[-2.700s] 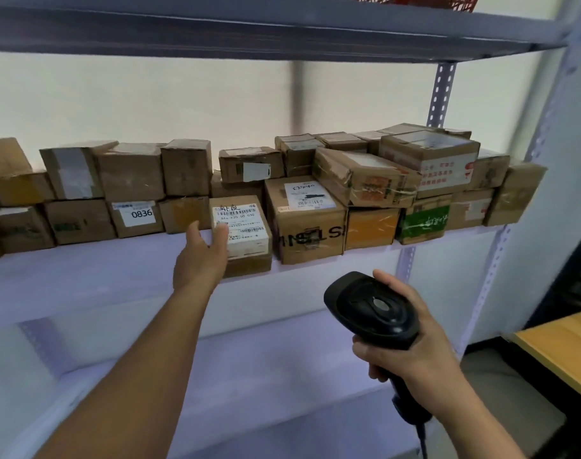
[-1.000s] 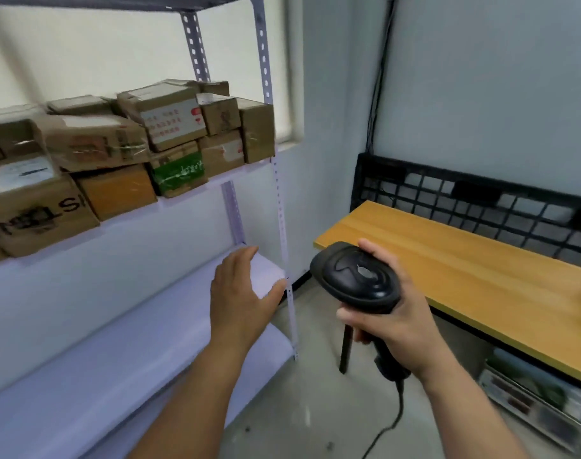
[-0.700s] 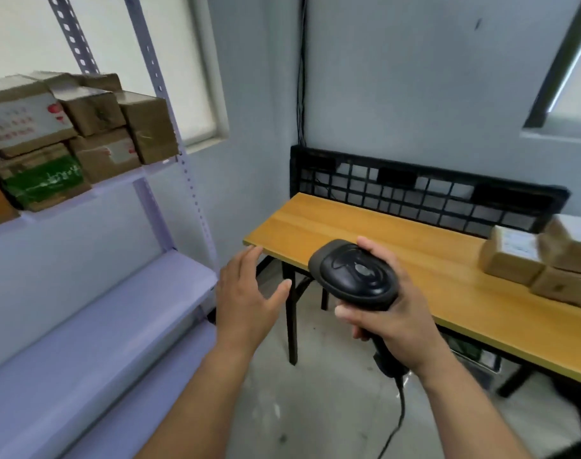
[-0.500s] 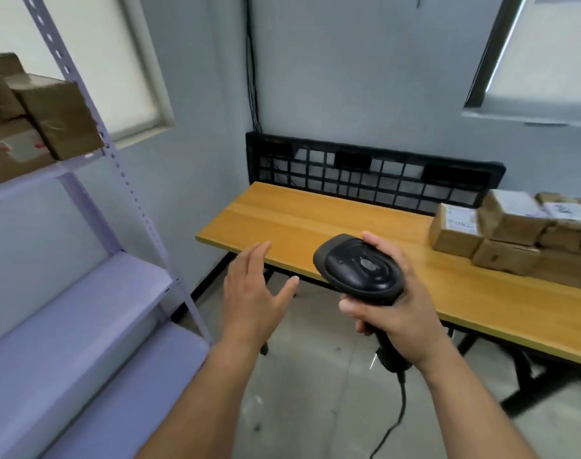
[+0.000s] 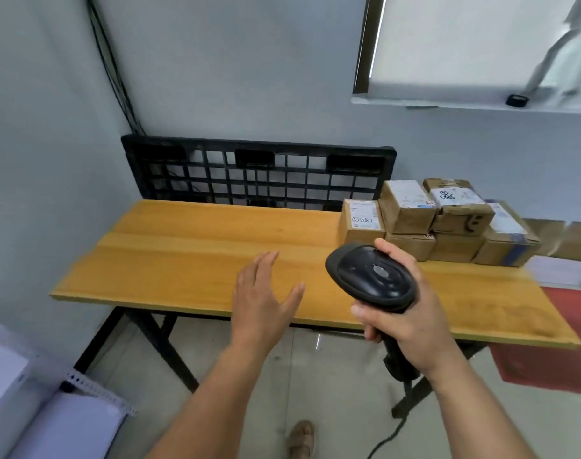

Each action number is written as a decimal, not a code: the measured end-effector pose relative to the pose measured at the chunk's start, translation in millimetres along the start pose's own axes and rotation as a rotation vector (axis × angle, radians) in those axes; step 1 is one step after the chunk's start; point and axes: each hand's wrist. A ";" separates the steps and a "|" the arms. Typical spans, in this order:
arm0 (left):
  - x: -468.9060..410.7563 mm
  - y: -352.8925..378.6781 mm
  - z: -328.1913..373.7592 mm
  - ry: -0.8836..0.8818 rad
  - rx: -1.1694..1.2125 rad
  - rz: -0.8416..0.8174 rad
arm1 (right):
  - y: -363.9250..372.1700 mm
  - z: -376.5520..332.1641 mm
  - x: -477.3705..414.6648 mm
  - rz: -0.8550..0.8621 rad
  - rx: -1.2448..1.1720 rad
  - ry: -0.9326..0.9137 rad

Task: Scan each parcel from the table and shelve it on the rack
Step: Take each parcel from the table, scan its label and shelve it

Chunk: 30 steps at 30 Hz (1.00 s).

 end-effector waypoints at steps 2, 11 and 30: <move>-24.4 14.6 2.1 0.000 0.023 -0.023 | -12.1 -2.6 -16.8 0.023 0.009 0.014; -137.5 80.1 1.5 0.048 0.106 -0.155 | -59.7 -6.5 -103.9 0.168 0.014 0.098; -264.9 222.9 45.5 -0.015 0.425 -0.482 | -142.9 15.1 -170.7 0.442 0.084 0.197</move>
Point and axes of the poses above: each hand's wrist, its own x-axis away from the middle knuckle, its own y-axis out of the palm, z = x × y, and after that the axes turned 12 degrees about y, right-handed
